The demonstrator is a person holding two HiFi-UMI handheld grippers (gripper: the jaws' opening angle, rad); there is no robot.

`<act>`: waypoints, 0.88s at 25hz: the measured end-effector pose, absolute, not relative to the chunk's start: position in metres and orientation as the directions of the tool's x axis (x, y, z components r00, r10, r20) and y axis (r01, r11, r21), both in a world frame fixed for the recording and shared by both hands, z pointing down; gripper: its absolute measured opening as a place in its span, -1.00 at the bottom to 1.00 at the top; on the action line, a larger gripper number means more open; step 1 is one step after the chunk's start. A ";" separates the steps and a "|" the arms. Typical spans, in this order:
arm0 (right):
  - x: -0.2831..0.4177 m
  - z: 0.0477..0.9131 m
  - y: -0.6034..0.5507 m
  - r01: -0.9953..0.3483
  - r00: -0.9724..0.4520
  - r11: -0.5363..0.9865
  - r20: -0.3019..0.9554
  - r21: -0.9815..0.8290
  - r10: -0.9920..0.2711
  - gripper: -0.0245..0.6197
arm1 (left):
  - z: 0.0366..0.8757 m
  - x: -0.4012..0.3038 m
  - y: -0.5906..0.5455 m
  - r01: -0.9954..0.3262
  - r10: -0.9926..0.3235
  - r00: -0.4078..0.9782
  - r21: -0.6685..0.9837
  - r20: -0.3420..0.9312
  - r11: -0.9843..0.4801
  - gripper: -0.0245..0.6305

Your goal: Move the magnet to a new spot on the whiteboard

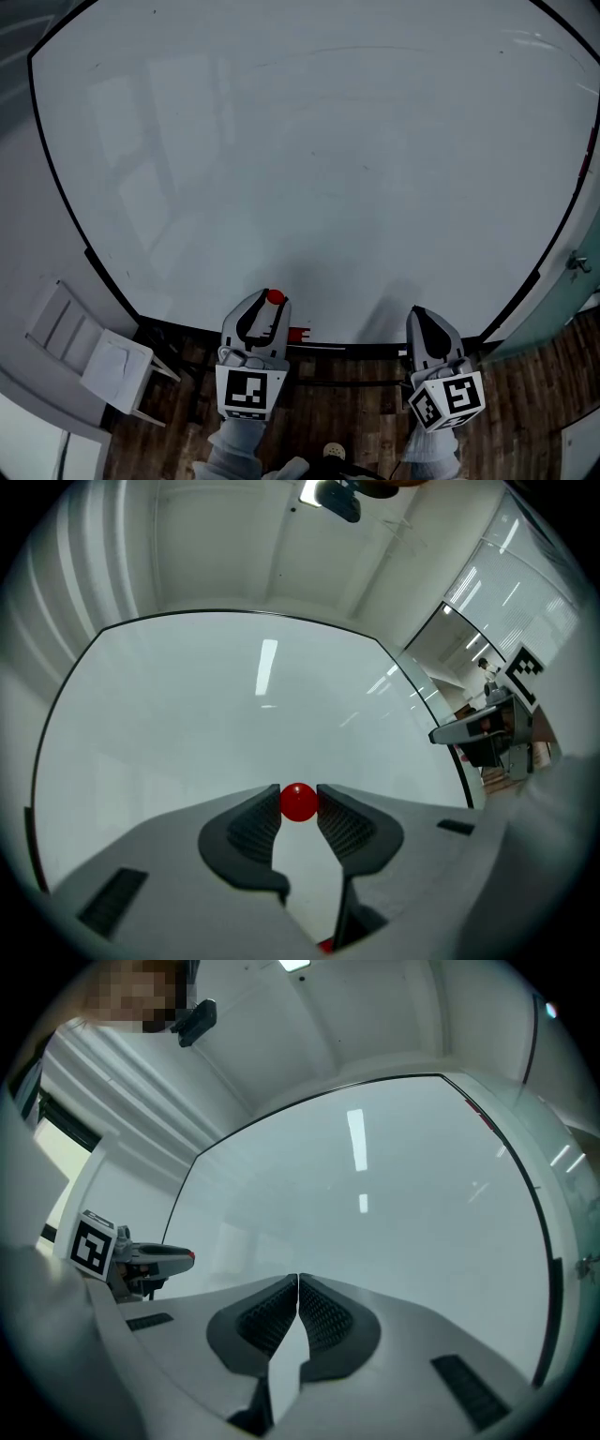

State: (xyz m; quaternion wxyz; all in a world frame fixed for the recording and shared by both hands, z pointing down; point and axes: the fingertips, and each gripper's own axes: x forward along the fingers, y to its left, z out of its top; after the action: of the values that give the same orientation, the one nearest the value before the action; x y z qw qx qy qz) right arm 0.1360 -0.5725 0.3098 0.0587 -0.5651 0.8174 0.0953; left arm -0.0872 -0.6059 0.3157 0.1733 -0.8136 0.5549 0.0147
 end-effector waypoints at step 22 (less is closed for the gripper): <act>0.081 0.363 -0.558 -0.920 -0.388 0.391 -0.111 -0.008 -0.915 -0.84 | 0.368 -0.144 -0.588 -0.930 -0.927 0.346 -0.183 -0.146 -0.319 -0.55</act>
State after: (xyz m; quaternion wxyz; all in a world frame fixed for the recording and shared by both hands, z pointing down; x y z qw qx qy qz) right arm 0.0815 -0.5577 0.3630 0.0486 -0.5512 0.8325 0.0275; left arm -0.1442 -0.5880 0.3675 0.1179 -0.8120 0.5716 0.0072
